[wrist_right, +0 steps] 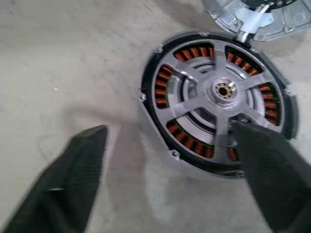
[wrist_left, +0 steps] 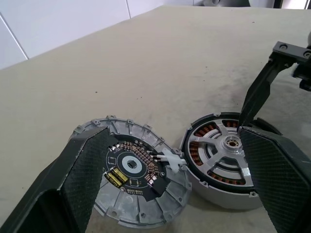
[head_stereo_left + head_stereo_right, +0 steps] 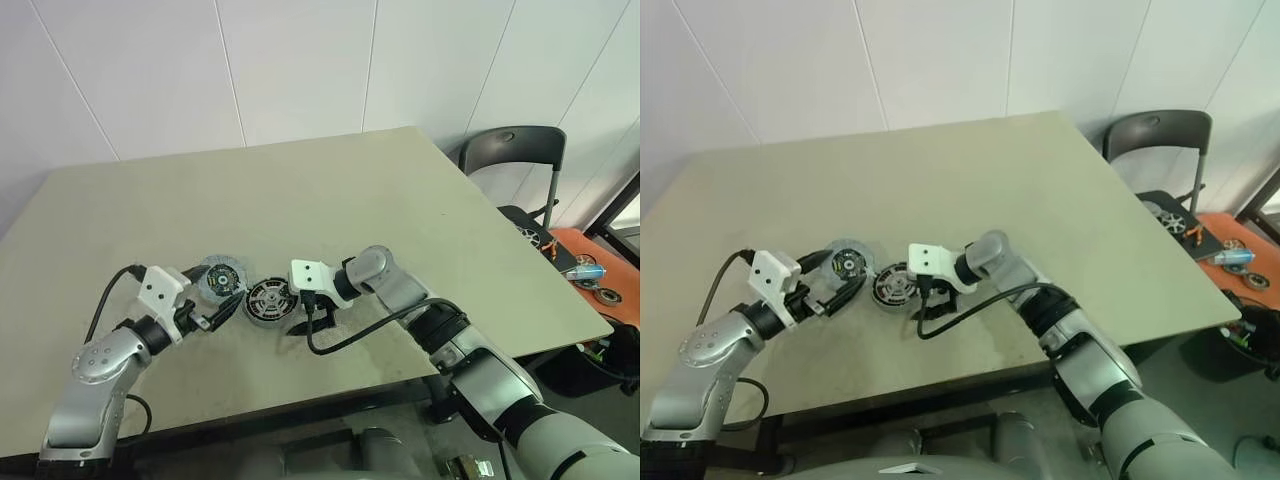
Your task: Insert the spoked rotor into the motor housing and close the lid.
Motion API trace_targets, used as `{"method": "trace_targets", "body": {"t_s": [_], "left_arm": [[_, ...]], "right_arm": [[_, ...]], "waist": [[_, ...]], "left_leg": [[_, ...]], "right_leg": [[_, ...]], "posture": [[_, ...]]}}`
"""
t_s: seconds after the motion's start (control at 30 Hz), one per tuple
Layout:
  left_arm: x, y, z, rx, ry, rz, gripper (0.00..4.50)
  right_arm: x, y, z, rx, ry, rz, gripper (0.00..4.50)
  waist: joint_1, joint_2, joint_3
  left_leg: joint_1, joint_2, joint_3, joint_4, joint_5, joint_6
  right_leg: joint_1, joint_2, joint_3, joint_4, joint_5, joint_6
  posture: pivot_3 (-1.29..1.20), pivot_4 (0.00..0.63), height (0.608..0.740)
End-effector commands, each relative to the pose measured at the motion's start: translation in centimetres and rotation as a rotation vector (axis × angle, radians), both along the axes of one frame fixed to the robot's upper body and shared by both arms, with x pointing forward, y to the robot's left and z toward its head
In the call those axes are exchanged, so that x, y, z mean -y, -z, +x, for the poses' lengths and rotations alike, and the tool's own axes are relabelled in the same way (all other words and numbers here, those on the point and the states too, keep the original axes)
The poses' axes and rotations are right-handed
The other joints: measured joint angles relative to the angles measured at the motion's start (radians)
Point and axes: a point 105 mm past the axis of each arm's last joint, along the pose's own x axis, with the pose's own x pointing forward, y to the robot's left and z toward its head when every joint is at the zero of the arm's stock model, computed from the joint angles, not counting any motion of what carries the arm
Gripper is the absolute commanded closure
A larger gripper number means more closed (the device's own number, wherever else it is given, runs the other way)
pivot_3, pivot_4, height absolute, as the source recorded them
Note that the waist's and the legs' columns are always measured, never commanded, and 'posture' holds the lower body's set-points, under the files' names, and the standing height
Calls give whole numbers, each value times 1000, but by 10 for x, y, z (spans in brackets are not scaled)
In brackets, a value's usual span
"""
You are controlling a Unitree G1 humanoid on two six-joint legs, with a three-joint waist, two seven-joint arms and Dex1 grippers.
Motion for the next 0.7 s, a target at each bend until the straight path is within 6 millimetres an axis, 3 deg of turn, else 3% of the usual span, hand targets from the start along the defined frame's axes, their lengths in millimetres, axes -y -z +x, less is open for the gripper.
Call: {"method": "trace_targets", "body": {"t_s": [0.03,0.1,0.27,0.33,0.53,0.7], "left_arm": [[-2,-18,2,71,2,18,0],[-2,-18,2,71,2,19,0],[-2,-18,4,71,4,19,0],[-2,-17,4,70,4,20,0],[-4,-15,3,71,0,21,0],[-5,-15,3,74,-1,21,0]], "right_arm": [[4,1,5,58,-13,-43,1684],[3,0,6,67,-13,-38,2332],[2,-2,8,68,-9,-28,2332],[2,-3,8,64,-11,-24,2677],[0,-5,11,89,-6,-19,4359],[-2,-6,14,92,4,-14,4359]], "waist": [[0,0,0],[0,0,0],[-1,-1,0],[-1,-1,0],[-1,-1,0],[8,-1,-1]], "left_leg": [[0,0,0,0,0,0],[1,0,0,0,0,0],[1,0,0,0,0,0],[2,0,0,0,0,0],[4,0,0,0,0,0],[4,0,0,1,0,0]], "right_leg": [[0,0,0,0,-1,-2],[1,0,0,0,-1,-2],[1,0,0,0,-1,-2],[2,0,0,0,-1,-2],[4,0,0,0,-1,-2],[5,0,0,0,-1,-2]], "posture": [[0,0,740],[0,0,740],[0,0,740],[0,0,740],[0,0,740],[0,0,740]]}}
